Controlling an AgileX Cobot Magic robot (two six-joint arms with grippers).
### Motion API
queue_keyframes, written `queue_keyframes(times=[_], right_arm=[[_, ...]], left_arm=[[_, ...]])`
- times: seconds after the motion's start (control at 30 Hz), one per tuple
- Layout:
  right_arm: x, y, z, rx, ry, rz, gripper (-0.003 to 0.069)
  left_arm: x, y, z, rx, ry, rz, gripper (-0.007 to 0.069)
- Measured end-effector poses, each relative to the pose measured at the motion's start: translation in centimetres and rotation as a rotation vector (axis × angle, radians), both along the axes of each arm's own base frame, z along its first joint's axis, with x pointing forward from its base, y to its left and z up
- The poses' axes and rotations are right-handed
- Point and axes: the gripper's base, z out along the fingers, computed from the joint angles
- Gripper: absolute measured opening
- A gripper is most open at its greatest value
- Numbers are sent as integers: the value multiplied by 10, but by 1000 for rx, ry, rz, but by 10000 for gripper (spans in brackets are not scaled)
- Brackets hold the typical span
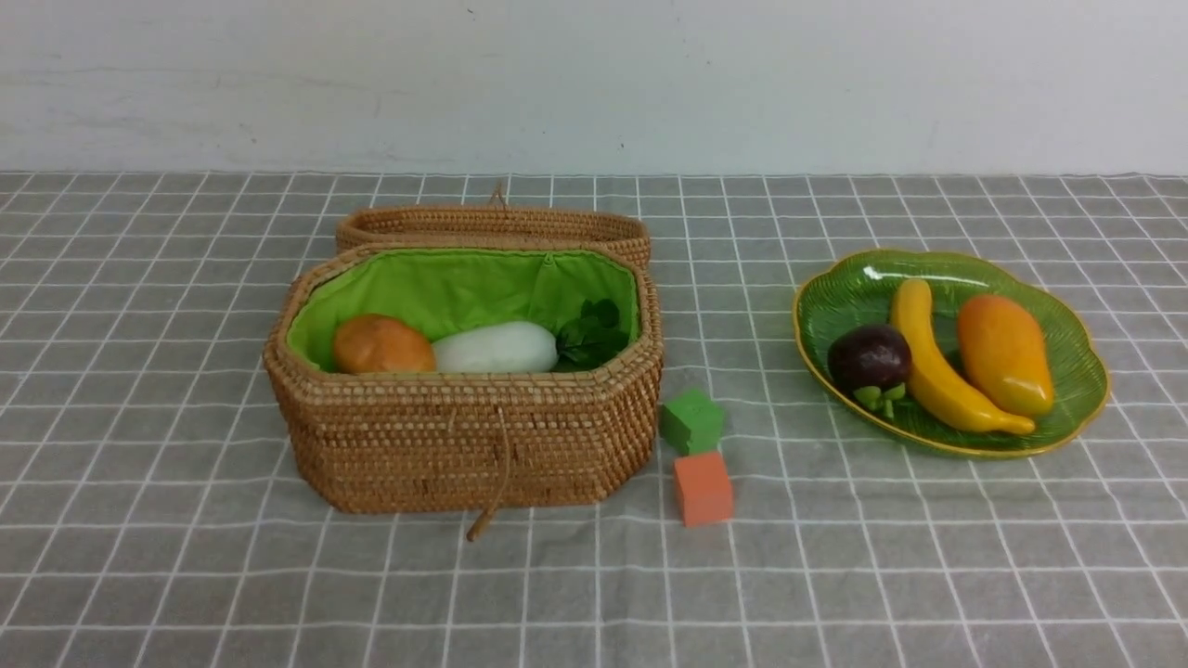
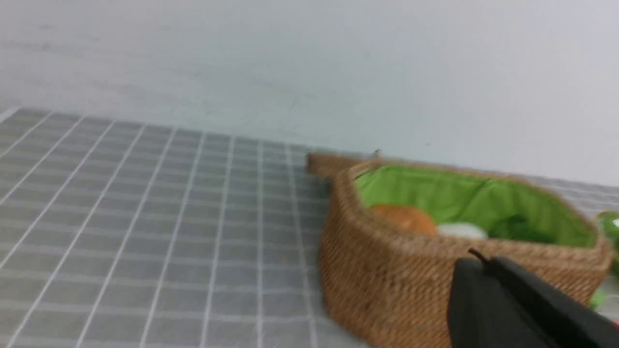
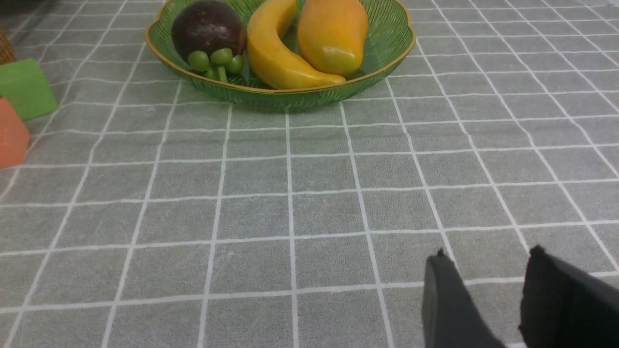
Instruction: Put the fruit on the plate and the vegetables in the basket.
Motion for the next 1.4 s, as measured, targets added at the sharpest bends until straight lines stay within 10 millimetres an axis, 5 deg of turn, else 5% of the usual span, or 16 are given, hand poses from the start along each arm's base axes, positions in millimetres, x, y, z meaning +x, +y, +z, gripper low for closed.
queue_keyframes(times=[0.13,0.3,1.4], right_arm=[[0,0,0,0,0,0,242],[0,0,0,0,0,0,242],[0,0,0,0,0,0,242]], left_arm=[[3,0,-48,11,101,10,-3],[1,3,-75,53,312,32,-1],[1,3,-74,68,292,30,29]])
